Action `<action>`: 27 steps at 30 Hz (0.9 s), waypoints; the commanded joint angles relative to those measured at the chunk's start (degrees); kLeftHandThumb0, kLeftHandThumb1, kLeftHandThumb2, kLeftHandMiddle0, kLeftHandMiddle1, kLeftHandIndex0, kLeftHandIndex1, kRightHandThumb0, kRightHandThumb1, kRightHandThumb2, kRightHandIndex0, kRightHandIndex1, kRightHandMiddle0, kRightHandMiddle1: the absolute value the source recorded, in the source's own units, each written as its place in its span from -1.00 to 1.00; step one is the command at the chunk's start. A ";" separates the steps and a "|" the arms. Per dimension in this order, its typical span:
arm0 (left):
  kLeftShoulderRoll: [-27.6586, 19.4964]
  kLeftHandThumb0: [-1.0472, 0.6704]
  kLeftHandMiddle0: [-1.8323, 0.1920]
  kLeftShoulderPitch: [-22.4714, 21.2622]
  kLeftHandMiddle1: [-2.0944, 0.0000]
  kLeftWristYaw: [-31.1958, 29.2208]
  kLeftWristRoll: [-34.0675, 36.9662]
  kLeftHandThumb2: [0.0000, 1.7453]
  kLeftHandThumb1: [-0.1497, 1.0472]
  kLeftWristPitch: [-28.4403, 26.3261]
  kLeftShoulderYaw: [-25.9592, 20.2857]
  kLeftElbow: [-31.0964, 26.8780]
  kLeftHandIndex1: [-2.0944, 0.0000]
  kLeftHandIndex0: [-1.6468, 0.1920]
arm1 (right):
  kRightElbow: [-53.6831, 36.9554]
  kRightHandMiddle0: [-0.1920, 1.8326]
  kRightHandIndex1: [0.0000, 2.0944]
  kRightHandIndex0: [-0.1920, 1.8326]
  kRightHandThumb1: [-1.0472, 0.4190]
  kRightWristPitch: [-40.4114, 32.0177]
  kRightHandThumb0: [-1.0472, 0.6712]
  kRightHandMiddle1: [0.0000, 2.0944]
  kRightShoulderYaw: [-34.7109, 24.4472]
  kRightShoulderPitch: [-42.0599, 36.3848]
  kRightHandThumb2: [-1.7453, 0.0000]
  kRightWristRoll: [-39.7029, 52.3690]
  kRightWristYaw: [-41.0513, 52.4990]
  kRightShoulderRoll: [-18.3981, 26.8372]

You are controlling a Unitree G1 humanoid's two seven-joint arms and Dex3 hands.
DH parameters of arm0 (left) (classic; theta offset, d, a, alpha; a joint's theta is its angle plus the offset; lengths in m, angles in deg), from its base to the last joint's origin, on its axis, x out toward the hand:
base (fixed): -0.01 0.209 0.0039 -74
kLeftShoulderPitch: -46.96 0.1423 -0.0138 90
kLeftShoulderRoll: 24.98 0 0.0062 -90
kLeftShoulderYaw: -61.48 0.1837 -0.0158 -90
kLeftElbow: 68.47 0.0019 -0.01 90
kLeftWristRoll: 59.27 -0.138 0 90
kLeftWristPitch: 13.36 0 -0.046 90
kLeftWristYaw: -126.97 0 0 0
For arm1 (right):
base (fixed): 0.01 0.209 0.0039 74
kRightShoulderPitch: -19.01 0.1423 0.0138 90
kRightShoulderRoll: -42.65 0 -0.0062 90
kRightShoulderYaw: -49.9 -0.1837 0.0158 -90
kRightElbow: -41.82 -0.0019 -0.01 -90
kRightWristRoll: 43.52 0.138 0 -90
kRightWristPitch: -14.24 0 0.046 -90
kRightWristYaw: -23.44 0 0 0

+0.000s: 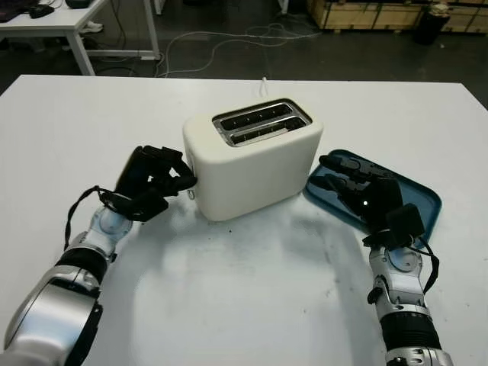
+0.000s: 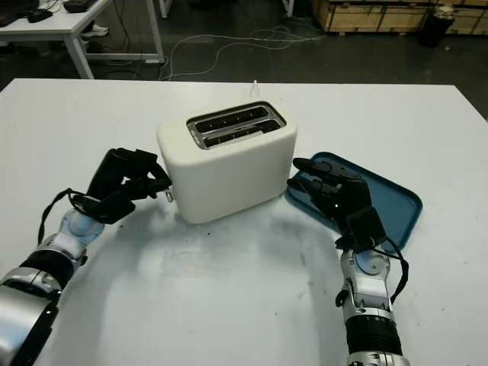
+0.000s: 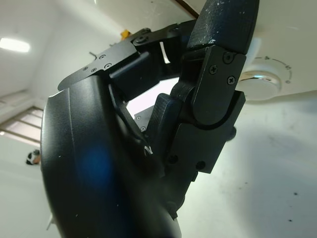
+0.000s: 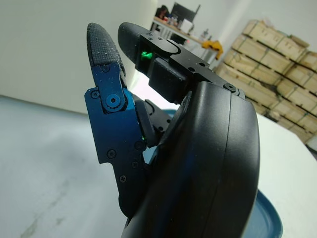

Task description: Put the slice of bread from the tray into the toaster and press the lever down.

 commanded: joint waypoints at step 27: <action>-4.08 -1.00 -0.27 4.47 -0.67 8.11 -10.67 -0.50 0.79 3.54 -12.93 -13.65 -0.13 0.14 | -0.72 0.26 -0.90 0.34 -0.83 0.16 -0.47 -1.00 0.11 0.03 0.93 0.92 -0.70 -0.09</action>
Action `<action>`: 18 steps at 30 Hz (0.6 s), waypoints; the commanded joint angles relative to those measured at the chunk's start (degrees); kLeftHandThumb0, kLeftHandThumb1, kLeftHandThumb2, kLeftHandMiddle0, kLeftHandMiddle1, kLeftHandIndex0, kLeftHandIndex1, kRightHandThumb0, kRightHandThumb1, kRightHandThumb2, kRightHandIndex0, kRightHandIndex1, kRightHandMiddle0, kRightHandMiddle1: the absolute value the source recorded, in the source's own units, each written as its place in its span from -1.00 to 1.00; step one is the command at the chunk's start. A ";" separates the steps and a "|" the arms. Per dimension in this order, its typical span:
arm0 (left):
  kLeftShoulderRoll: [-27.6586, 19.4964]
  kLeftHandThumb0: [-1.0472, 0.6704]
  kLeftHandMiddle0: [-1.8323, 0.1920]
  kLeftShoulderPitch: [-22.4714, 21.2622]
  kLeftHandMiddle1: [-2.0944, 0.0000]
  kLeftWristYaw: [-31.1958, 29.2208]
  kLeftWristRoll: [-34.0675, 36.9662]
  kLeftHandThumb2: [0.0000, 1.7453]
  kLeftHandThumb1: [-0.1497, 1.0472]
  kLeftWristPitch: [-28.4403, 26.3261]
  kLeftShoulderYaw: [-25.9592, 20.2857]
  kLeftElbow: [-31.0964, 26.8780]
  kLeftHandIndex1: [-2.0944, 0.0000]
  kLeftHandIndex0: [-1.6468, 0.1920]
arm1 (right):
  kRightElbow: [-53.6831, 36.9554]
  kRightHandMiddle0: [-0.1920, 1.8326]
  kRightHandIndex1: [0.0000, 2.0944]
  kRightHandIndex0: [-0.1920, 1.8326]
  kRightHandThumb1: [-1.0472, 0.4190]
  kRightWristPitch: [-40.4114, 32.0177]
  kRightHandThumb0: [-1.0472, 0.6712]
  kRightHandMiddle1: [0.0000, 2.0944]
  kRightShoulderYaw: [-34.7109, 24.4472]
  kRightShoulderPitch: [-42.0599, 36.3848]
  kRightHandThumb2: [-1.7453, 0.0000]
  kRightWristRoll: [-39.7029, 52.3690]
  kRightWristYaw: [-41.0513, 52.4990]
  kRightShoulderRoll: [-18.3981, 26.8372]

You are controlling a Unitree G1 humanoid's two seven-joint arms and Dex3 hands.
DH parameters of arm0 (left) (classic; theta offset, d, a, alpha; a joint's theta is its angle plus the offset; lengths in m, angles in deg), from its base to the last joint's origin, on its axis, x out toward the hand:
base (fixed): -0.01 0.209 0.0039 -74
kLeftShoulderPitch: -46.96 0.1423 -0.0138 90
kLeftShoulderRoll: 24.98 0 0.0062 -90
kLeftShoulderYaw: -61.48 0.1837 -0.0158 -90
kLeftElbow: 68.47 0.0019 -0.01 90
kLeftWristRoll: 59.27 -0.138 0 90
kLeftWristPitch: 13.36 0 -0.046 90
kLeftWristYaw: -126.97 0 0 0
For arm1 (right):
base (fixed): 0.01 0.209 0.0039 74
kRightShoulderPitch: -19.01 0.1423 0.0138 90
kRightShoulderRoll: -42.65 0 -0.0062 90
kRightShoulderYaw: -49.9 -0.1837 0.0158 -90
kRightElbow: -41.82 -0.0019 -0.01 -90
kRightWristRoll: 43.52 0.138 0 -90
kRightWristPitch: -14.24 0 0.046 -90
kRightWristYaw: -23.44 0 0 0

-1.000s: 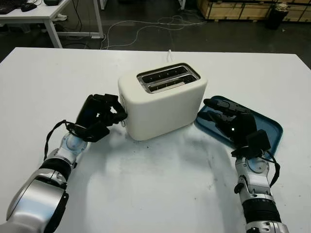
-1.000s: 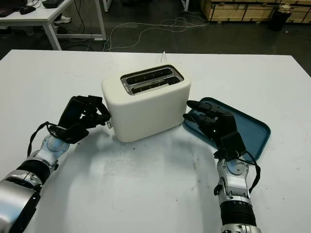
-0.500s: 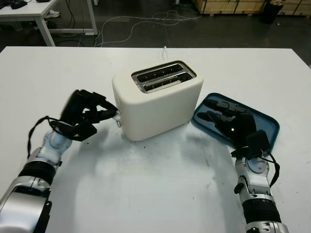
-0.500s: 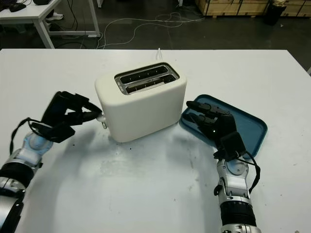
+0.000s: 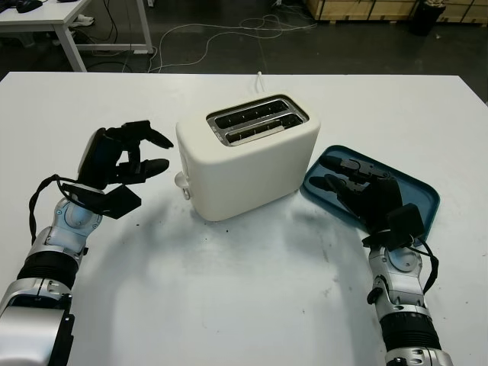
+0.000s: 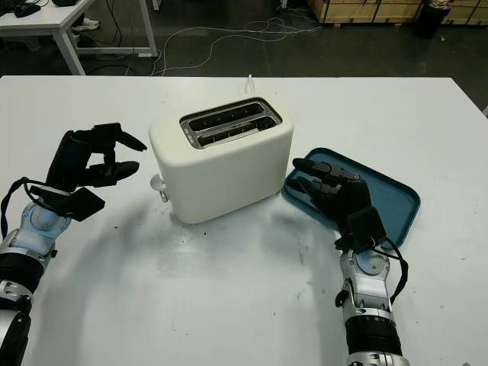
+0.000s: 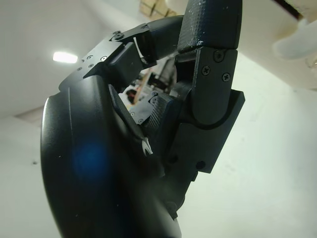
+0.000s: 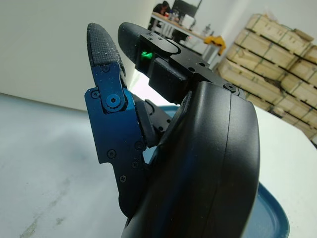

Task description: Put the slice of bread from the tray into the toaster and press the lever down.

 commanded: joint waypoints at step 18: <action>-1.94 -1.00 0.52 6.27 -0.67 -8.39 6.91 -0.64 0.79 -10.15 -5.20 -8.56 -0.51 0.65 | -4.60 0.06 -0.99 0.14 -0.82 -2.11 -0.44 -0.99 -3.01 10.63 0.95 1.53 2.45 10.25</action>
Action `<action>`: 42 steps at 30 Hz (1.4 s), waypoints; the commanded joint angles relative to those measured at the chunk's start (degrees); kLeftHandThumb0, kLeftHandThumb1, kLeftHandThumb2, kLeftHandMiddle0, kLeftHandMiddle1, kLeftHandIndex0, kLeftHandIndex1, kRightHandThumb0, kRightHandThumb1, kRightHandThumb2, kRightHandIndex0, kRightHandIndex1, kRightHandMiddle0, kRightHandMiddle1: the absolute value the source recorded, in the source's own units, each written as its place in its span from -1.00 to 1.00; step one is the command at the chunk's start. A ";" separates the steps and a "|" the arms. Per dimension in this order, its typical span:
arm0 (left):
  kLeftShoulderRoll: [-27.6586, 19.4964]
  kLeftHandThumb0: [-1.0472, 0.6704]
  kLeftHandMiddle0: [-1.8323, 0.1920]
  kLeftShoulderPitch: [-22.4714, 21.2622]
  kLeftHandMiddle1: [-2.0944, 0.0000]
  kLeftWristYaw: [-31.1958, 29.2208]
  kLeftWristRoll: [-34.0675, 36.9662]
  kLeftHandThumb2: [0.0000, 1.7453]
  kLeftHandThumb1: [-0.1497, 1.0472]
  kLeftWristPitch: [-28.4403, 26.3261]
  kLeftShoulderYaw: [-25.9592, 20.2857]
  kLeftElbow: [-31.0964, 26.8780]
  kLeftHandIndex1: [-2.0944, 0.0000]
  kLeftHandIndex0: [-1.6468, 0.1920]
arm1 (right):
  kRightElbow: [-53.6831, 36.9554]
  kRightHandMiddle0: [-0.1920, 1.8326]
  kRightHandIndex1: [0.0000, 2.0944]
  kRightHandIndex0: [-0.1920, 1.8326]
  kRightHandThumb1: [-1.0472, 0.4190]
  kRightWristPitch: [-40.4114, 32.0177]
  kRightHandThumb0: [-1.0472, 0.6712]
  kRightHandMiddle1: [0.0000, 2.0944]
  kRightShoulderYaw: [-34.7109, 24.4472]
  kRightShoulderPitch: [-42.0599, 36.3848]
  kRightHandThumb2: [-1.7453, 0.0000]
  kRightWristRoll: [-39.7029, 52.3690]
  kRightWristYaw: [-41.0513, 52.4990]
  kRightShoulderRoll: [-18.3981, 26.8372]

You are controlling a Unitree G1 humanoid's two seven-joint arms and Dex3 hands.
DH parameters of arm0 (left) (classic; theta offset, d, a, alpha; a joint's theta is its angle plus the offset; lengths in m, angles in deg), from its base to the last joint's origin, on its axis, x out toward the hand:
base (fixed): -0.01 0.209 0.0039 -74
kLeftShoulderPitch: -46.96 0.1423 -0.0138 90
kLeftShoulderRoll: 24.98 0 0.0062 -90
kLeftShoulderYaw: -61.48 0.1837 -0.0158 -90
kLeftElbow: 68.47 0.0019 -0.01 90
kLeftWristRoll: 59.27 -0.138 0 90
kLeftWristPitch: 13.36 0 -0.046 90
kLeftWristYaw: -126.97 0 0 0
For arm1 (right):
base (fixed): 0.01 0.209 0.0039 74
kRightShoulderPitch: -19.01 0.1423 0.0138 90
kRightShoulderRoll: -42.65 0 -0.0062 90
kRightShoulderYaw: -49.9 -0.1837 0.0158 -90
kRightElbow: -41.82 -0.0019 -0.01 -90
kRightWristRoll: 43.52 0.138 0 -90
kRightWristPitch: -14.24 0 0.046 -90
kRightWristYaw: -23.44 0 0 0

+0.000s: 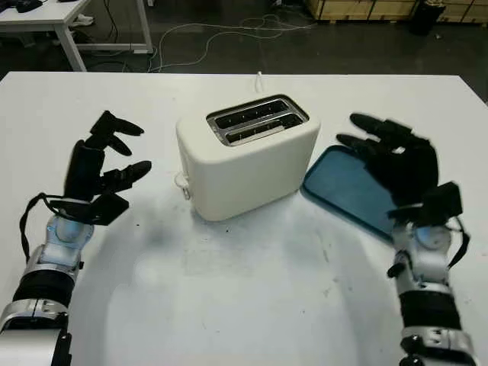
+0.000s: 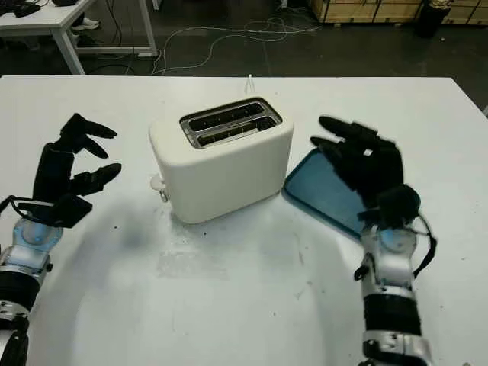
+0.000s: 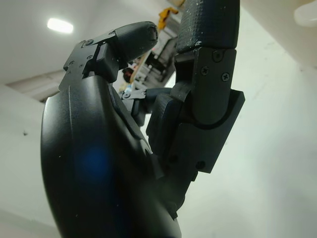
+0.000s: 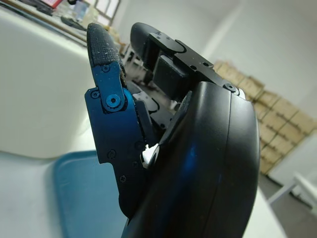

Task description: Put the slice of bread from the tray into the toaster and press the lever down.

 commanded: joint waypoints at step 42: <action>-10.12 -1.00 0.18 -15.05 -0.67 -9.73 -12.06 -0.47 0.79 -7.30 9.18 4.58 -0.67 0.36 | 7.51 0.10 -0.92 0.18 -0.68 -12.85 -0.44 -0.98 11.42 19.90 1.00 -19.97 0.71 14.79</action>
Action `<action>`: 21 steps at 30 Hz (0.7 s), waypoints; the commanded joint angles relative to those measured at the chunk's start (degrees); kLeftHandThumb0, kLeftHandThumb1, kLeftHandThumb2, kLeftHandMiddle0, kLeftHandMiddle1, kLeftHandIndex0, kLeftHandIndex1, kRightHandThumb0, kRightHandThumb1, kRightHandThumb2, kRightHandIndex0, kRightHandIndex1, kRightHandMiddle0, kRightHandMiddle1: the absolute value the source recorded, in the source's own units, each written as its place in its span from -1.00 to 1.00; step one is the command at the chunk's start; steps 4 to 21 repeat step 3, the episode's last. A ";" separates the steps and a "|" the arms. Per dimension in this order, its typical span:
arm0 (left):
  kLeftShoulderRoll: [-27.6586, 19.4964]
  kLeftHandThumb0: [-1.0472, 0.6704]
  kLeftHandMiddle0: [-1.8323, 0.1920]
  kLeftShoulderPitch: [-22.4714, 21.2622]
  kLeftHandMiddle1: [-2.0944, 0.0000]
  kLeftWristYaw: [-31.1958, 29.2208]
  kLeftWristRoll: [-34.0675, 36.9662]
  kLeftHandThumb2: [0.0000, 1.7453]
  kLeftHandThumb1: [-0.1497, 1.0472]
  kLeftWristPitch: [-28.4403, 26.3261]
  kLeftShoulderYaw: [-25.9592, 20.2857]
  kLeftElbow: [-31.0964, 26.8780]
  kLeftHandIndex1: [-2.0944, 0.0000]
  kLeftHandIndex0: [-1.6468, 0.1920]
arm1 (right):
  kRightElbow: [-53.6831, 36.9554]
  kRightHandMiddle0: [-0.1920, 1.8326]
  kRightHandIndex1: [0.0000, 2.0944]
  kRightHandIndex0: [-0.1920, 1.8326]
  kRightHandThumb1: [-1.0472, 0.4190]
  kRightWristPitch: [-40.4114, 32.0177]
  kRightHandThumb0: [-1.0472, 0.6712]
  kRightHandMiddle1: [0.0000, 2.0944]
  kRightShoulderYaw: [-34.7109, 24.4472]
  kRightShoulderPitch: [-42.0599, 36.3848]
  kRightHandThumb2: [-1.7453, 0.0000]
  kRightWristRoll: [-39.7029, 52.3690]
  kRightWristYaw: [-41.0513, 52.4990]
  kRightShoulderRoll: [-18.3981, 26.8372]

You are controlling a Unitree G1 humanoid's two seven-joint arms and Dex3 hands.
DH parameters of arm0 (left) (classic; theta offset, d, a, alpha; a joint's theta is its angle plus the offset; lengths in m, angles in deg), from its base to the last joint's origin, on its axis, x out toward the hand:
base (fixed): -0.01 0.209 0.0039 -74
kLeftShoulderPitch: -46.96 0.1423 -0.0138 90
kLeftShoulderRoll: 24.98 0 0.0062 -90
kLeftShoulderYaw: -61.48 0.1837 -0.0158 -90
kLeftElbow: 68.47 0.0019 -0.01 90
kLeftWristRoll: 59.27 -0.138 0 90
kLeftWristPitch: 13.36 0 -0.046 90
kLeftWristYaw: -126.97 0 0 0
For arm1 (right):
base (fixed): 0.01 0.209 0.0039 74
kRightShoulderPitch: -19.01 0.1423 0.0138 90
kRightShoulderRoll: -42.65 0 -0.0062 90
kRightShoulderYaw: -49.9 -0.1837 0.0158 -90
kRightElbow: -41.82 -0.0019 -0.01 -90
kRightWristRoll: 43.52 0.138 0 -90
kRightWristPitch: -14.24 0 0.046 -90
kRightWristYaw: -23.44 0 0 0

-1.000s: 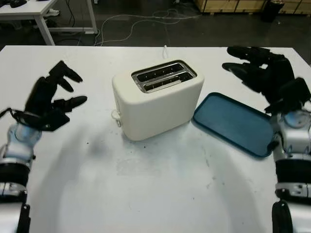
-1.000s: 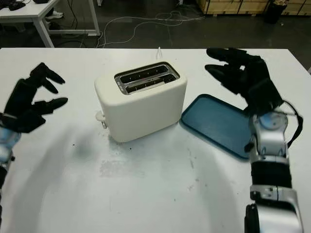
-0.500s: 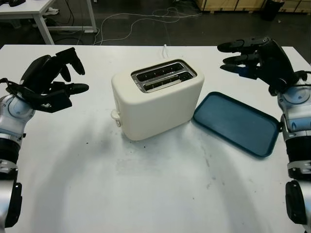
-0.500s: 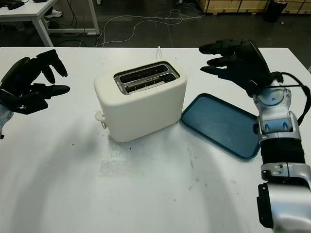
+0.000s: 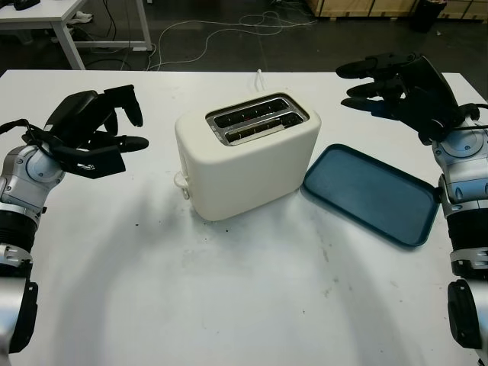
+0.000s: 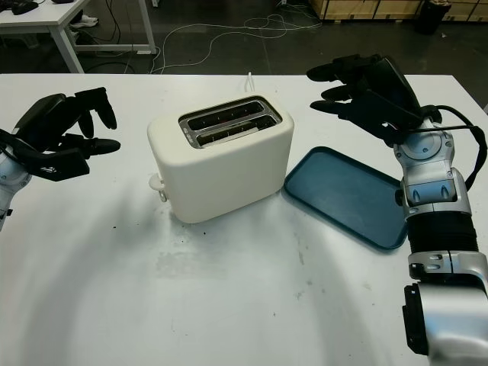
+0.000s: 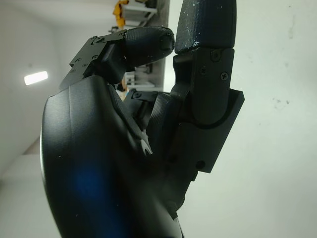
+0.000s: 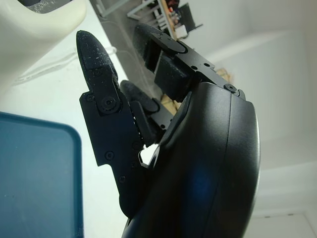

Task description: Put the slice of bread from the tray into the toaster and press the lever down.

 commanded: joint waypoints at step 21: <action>0.53 -1.00 0.17 0.41 -0.67 0.85 0.47 -0.47 0.79 0.47 -0.01 -0.26 -0.67 0.36 | -0.24 0.10 -0.91 0.18 -0.68 0.15 -0.44 -0.99 0.11 0.25 1.00 0.41 0.07 -0.20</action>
